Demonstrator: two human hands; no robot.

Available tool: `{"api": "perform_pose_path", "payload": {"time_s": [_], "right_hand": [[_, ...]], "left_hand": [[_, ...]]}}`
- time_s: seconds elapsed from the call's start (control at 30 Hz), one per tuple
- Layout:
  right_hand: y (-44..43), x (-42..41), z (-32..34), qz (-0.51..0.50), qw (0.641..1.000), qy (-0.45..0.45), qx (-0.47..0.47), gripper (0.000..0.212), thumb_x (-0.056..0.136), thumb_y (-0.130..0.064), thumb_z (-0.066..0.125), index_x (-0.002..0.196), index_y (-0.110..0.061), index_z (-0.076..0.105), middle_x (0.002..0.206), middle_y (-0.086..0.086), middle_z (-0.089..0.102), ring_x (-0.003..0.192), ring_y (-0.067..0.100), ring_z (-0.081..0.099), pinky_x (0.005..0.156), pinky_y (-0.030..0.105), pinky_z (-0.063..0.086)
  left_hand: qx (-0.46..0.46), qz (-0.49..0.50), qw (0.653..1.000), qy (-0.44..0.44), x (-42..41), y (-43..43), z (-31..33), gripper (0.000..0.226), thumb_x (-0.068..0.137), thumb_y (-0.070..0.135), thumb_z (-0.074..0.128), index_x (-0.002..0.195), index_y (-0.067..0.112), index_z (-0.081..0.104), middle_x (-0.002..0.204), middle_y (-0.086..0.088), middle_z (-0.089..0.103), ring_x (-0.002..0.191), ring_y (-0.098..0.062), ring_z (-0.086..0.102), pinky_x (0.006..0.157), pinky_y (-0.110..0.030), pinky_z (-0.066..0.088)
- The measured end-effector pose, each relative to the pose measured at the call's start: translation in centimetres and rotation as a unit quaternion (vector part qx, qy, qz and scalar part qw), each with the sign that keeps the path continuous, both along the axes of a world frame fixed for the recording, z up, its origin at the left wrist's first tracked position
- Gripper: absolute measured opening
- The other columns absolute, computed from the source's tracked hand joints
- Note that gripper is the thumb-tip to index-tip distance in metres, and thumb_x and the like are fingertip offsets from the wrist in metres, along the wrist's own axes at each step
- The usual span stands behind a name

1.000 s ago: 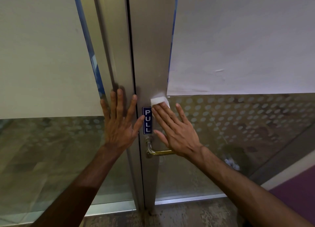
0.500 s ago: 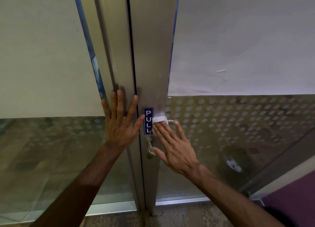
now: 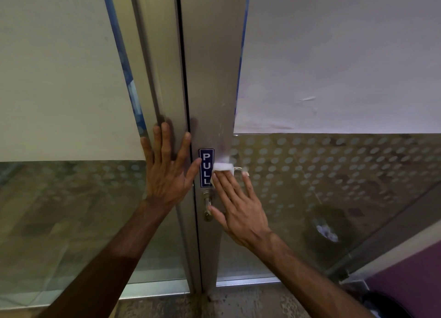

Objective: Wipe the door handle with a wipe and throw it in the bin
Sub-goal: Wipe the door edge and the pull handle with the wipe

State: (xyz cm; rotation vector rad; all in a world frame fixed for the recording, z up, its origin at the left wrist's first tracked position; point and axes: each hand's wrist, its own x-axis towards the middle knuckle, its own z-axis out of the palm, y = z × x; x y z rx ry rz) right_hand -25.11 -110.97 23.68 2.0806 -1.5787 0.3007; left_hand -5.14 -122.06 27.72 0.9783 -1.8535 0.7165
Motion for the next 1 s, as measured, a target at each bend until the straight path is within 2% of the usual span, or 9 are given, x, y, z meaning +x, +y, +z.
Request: {"api": "perform_pose_path", "payload": {"time_s": [0.07,0.2,0.33,0.43,0.7,0.87,1.0], "right_hand": [[0.3,0.2,-0.8,-0.010,1.000,0.005,0.014,0.075,0.108,-0.060,0.026,0.164,-0.012,0.012,0.173,0.007,0.009,0.160,0.018,0.002,0.130,0.049,-0.007],[0.1,0.5,0.4,-0.021,1.000,-0.014,-0.005,0.075,0.108,-0.061,0.026,0.164,-0.012,0.013,0.173,0.006,0.007,0.160,0.018,0.004,0.129,0.051,0.005],[-1.6,1.1,4.7,-0.033,0.995,-0.031,-0.084,0.077,0.108,-0.061,0.025,0.164,-0.011,0.010,0.173,0.006,0.006,0.160,0.018,0.004,0.130,0.049,-0.006],[-2.0,1.6,5.7,-0.034,0.993,-0.047,-0.105,0.076,0.108,-0.060,0.026,0.164,-0.011,0.012,0.173,0.006,0.007,0.160,0.019,0.006,0.129,0.049,-0.009],[0.6,0.9,-0.4,-0.044,0.998,-0.040,0.001,0.076,0.107,-0.059,0.028,0.164,-0.011,0.011,0.173,0.006,0.005,0.160,0.019,0.004,0.128,0.052,0.010],[0.2,0.9,1.1,-0.047,0.998,-0.026,-0.023,0.077,0.107,-0.060,0.028,0.164,-0.011,0.010,0.173,0.007,0.006,0.160,0.019,0.003,0.130,0.050,0.001],[-1.3,1.6,4.7,-0.041,0.993,-0.054,-0.098,0.076,0.108,-0.059,0.026,0.164,-0.009,0.014,0.173,0.008,0.009,0.160,0.020,0.005,0.130,0.050,-0.004]], "left_hand": [[-0.002,0.000,1.000,0.001,0.0,-0.1,-0.1,0.084,0.109,0.058,0.043,0.168,0.030,-0.011,0.174,-0.006,-0.028,0.163,-0.028,-0.018,0.131,-0.053,-0.012],[0.001,-0.003,1.000,0.003,0.1,-0.2,-0.3,0.085,0.109,0.059,0.042,0.167,0.030,-0.011,0.174,-0.006,-0.028,0.163,-0.028,-0.018,0.131,-0.053,-0.012],[0.005,-0.009,1.000,0.006,0.1,-0.3,-0.3,0.083,0.109,0.059,0.040,0.167,0.030,-0.011,0.173,-0.005,-0.028,0.163,-0.027,-0.018,0.131,-0.053,-0.012],[0.007,-0.007,1.000,0.009,0.1,-0.4,-0.3,0.081,0.110,0.059,0.037,0.168,0.029,-0.011,0.173,-0.005,-0.028,0.163,-0.026,-0.019,0.130,-0.052,-0.013],[0.001,-0.008,1.000,0.012,0.0,-0.3,-0.2,0.080,0.111,0.057,0.039,0.168,0.028,-0.010,0.173,-0.005,-0.028,0.163,-0.027,-0.018,0.131,-0.052,-0.012],[-0.006,-0.009,1.000,0.015,-0.1,-0.3,-0.2,0.080,0.111,0.057,0.039,0.168,0.028,-0.009,0.174,-0.005,-0.027,0.163,-0.027,-0.018,0.131,-0.052,-0.012],[-0.001,-0.007,1.000,0.014,0.0,-0.3,-0.3,0.080,0.111,0.058,0.038,0.168,0.027,-0.010,0.173,-0.005,-0.028,0.163,-0.027,-0.018,0.131,-0.052,-0.012]]}}
